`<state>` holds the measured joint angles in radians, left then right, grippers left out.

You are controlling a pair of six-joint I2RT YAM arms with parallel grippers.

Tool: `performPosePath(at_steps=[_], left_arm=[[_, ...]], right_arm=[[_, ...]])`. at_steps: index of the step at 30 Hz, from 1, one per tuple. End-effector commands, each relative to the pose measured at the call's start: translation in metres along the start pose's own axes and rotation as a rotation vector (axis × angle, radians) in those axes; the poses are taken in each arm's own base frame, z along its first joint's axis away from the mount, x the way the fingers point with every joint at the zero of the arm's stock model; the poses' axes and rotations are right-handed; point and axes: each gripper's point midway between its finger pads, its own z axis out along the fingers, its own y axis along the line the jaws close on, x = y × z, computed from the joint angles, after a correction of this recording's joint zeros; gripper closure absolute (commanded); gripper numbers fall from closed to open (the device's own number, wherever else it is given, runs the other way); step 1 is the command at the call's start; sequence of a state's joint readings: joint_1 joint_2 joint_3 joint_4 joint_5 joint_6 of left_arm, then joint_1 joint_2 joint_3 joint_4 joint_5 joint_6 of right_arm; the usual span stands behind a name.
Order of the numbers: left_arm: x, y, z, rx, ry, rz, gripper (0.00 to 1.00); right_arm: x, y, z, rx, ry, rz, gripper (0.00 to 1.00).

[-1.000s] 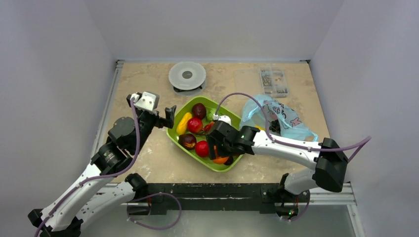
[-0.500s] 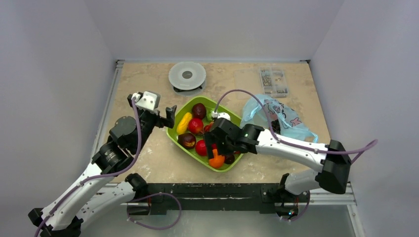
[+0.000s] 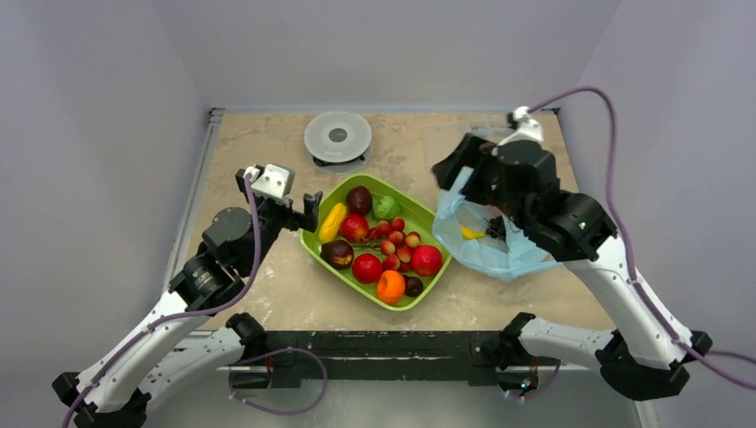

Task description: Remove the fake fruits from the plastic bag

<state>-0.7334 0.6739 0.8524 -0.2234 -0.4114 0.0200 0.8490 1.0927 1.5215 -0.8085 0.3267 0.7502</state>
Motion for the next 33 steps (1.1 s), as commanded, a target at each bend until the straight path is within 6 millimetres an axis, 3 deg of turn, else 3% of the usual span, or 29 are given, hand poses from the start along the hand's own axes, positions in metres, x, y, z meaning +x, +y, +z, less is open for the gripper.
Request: performPosePath(at_steps=[1, 5, 8, 14, 18, 22, 24, 26, 28, 33], left_arm=[[-0.005, -0.011, 0.005, 0.049, -0.013, -0.013, 0.0], [-0.003, -0.019, 0.007, 0.081, -0.001, -0.01, 0.0], [0.0, -0.023, 0.009, 0.095, 0.013, -0.004, 0.0], [0.005, -0.03, 0.012, 0.119, 0.031, 0.005, 0.0], [0.01, -0.05, 0.015, 0.21, 0.05, 0.023, 0.0], [0.021, -0.097, 0.014, 0.406, 0.112, 0.02, 0.01], [0.025, -0.123, 0.016, 0.465, 0.135, -0.024, 0.01], [0.035, -0.148, 0.022, 0.505, 0.202, -0.109, 0.01], [0.04, -0.167, 0.029, 0.506, 0.277, -0.245, 0.01], [0.059, -0.209, 0.052, 0.472, 0.36, -0.465, 0.0]], right_arm=[[-0.02, -0.135, -0.018, 0.492, -0.097, 0.072, 0.17], [0.003, -0.209, -0.014, 0.69, -0.041, 0.118, 0.21], [0.032, -0.244, -0.002, 0.707, 0.052, 0.185, 0.37], [0.095, -0.244, 0.037, 0.556, 0.265, 0.264, 0.49], [0.117, -0.251, 0.056, 0.539, 0.28, 0.347, 0.61], [0.129, -0.27, 0.072, 0.611, 0.274, 0.447, 0.53], [0.125, -0.273, 0.082, 0.616, 0.257, 0.482, 0.51], [0.119, -0.278, 0.088, 0.644, 0.23, 0.504, 0.41], [0.118, -0.281, 0.093, 0.652, 0.217, 0.532, 0.33], [0.118, -0.287, 0.096, 0.676, 0.182, 0.6, 0.31]])
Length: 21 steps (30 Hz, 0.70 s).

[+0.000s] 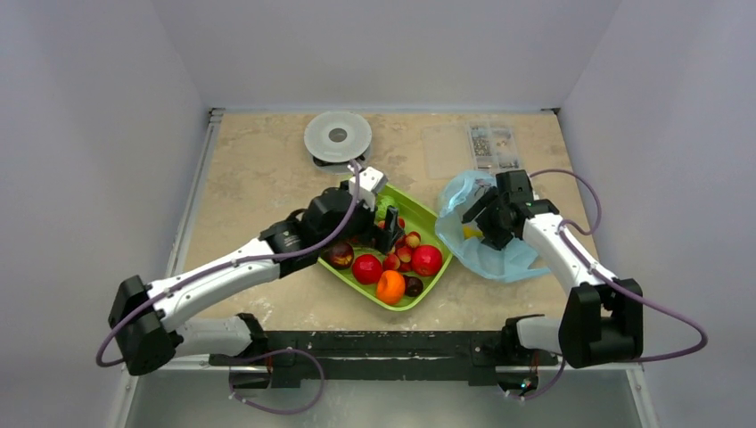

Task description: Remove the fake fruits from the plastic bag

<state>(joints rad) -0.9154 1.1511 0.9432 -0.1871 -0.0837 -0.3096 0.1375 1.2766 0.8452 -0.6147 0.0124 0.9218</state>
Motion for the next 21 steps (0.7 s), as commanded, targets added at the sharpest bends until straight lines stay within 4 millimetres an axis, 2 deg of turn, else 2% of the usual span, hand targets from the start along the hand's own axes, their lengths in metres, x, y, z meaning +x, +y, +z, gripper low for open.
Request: performPosePath(at_steps=[1, 3, 7, 10, 14, 16, 21], left_arm=[[-0.023, -0.036, 0.028, 0.062, -0.076, -0.276, 0.0], [-0.026, -0.045, 0.043, 0.071, -0.091, -0.315, 0.01], [-0.017, -0.066, 0.07, 0.089, -0.068, -0.331, 0.0], [-0.013, -0.081, 0.087, 0.108, -0.046, -0.33, 0.01], [-0.004, -0.088, 0.109, 0.103, -0.009, -0.345, 0.11], [-0.002, -0.09, 0.117, 0.092, 0.011, -0.346, 0.23], [0.015, -0.091, 0.134, 0.073, 0.083, -0.342, 0.32]], right_arm=[[-0.021, 0.013, -0.002, -0.045, -0.081, 0.104, 0.31], [-0.026, 0.013, -0.006, -0.035, -0.091, 0.104, 0.32], [-0.045, 0.008, -0.022, 0.015, -0.166, 0.076, 0.33], [-0.049, 0.002, -0.023, 0.014, -0.194, 0.07, 0.33], [-0.052, 0.001, -0.016, 0.012, -0.202, 0.014, 0.33], [-0.05, 0.001, -0.01, 0.02, -0.182, 0.011, 0.36], [-0.039, 0.012, 0.004, -0.037, -0.115, 0.038, 0.36]])
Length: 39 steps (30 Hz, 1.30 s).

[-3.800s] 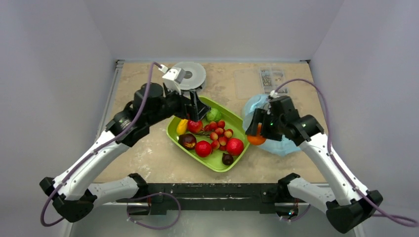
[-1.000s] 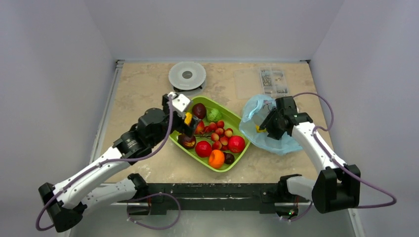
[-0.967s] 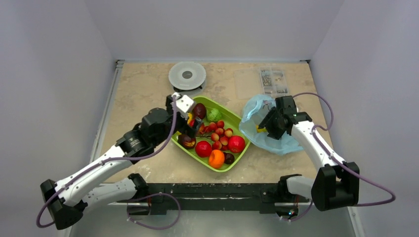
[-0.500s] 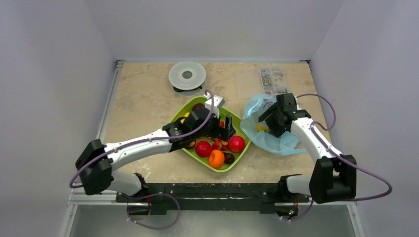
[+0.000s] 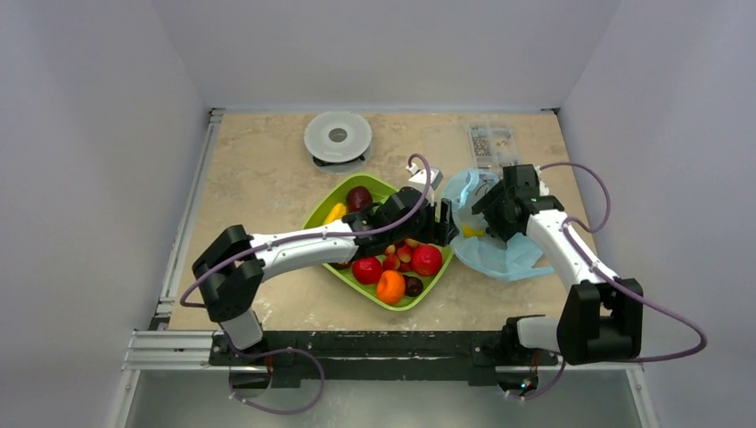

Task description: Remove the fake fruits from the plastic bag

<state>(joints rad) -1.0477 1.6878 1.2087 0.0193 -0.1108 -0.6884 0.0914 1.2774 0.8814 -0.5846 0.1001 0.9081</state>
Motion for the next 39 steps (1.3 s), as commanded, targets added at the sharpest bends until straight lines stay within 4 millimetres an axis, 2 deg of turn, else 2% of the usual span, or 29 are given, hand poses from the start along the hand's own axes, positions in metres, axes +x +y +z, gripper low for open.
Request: performPosePath(at_steps=[1, 4, 9, 10, 12, 18, 22, 30, 36, 39], left_arm=[[-0.007, -0.013, 0.01, 0.025, -0.002, -0.021, 0.34], [-0.007, -0.012, 0.014, 0.019, 0.006, -0.006, 0.46], [-0.001, -0.002, 0.008, -0.03, 0.055, 0.057, 0.87], [0.001, 0.001, 0.006, -0.042, 0.064, 0.06, 0.94], [-0.002, 0.003, -0.001, -0.053, 0.06, 0.062, 1.0], [0.003, 0.004, -0.022, -0.035, 0.067, 0.025, 1.0], [0.017, 0.005, -0.023, -0.023, 0.1, -0.004, 1.0], [0.027, 0.008, -0.024, -0.023, 0.123, 0.015, 1.0], [0.029, 0.015, -0.022, -0.045, 0.121, 0.048, 1.0], [0.033, 0.016, -0.021, -0.047, 0.139, 0.065, 1.0]], right_arm=[[0.001, 0.013, 0.01, -0.051, 0.017, 0.016, 0.36], [0.002, 0.009, 0.019, -0.02, 0.016, 0.046, 0.36], [0.01, 0.002, 0.029, 0.01, 0.038, 0.091, 0.37], [0.012, 0.001, 0.03, 0.019, 0.046, 0.095, 0.37], [0.02, -0.004, 0.036, 0.041, 0.078, 0.104, 0.37], [0.033, -0.005, 0.047, 0.018, 0.115, 0.153, 0.38], [0.037, -0.006, 0.053, 0.024, 0.122, 0.196, 0.37], [0.05, 0.009, 0.071, -0.031, 0.196, 0.269, 0.33], [0.054, 0.011, 0.087, -0.021, 0.22, 0.313, 0.38], [0.051, 0.012, 0.095, -0.004, 0.225, 0.29, 0.53]])
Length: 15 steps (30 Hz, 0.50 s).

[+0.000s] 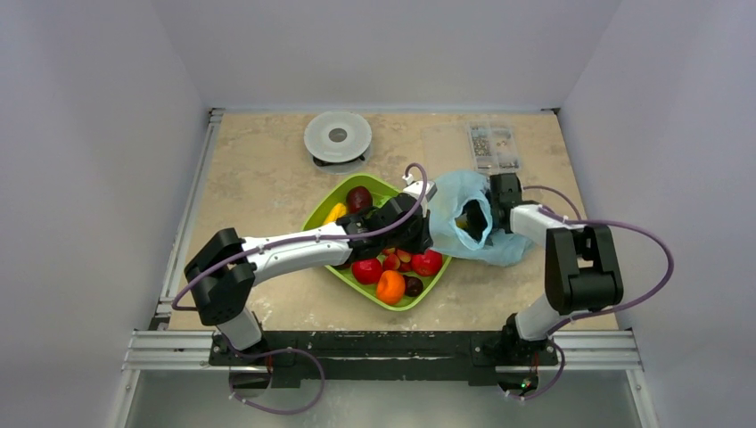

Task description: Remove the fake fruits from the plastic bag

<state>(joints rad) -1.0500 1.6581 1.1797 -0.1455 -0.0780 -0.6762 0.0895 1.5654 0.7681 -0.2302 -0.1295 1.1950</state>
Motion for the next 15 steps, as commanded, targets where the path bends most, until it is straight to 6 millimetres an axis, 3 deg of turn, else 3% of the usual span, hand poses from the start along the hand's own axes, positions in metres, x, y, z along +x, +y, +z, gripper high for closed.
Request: performPosePath(at_steps=[1, 6, 12, 15], left_arm=[[-0.003, -0.005, -0.004, 0.017, -0.012, 0.041, 1.0], [-0.003, -0.001, -0.002, 0.004, -0.011, 0.072, 1.0], [-0.008, -0.004, 0.001, 0.008, -0.014, 0.114, 1.0], [-0.013, -0.009, 0.003, 0.022, -0.013, 0.134, 1.0]], right_arm=[[-0.007, -0.01, 0.019, 0.07, -0.007, -0.005, 0.57], [-0.016, 0.001, 0.007, 0.036, -0.05, -0.036, 0.72], [-0.056, 0.004, -0.027, -0.021, -0.159, 0.004, 1.0], [-0.073, -0.005, -0.039, -0.024, -0.186, 0.03, 1.0]])
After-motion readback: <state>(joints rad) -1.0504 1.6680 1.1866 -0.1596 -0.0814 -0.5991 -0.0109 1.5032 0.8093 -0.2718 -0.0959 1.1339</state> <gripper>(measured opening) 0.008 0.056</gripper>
